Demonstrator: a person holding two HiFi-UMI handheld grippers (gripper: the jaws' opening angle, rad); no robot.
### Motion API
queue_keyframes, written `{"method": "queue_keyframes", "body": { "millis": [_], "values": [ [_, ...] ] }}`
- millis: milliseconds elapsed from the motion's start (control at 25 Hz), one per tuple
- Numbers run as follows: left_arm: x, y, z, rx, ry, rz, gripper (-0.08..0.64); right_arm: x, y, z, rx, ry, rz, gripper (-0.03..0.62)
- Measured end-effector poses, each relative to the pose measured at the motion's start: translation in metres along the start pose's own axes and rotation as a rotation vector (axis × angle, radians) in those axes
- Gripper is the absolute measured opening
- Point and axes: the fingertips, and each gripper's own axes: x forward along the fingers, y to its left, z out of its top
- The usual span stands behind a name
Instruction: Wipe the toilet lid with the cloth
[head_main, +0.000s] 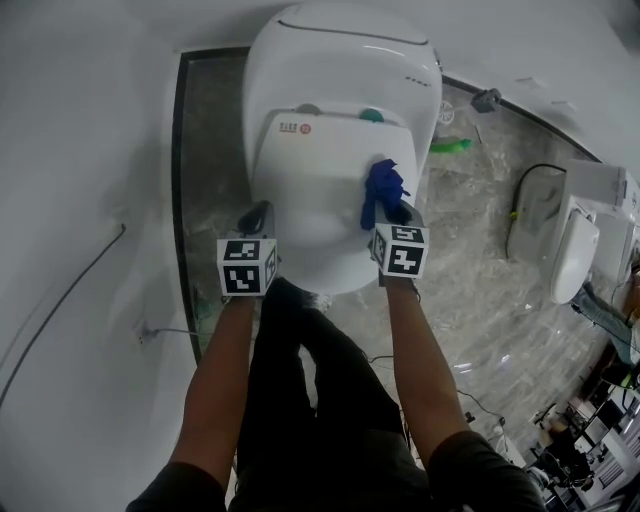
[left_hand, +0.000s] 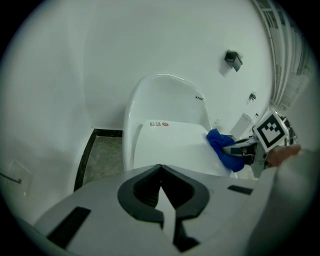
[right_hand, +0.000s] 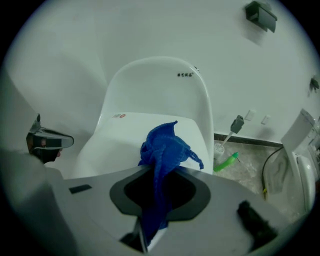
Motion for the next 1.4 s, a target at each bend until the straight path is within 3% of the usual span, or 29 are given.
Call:
{"method": "queue_keyframes", "body": {
  "millis": [360, 520, 640, 760, 960, 1080, 1240, 1400],
  "values": [
    [-0.008, 0.001, -0.011, -0.007, 0.016, -0.006, 0.011, -0.004, -0.071, -0.037, 0.109, 0.057, -0.101, 0.066],
    [-0.014, 0.008, -0.016, -0.017, 0.005, 0.0, 0.011, -0.014, -0.074, -0.036, 0.091, 0.032, -0.124, 0.066],
    [-0.021, 0.019, -0.023, -0.032, 0.0, 0.019, 0.011, -0.03, -0.032, -0.016, 0.034, -0.05, -0.079, 0.066],
    [-0.03, 0.027, -0.029, -0.049, -0.003, 0.036, 0.011, -0.042, 0.037, -0.001, -0.039, -0.1, 0.03, 0.066],
    [-0.045, 0.034, -0.043, -0.085, -0.001, 0.061, 0.011, -0.044, 0.168, -0.006, -0.176, -0.101, 0.261, 0.066],
    [-0.052, 0.033, -0.054, -0.109, -0.001, 0.074, 0.011, -0.036, 0.218, -0.016, -0.217, -0.08, 0.339, 0.066],
    [-0.058, 0.034, -0.069, -0.118, 0.009, 0.095, 0.011, -0.019, 0.243, -0.033, -0.245, -0.016, 0.346, 0.066],
    [-0.061, 0.034, -0.078, -0.121, 0.017, 0.1, 0.011, -0.007, 0.23, -0.047, -0.243, 0.026, 0.299, 0.066]
  ]
}}
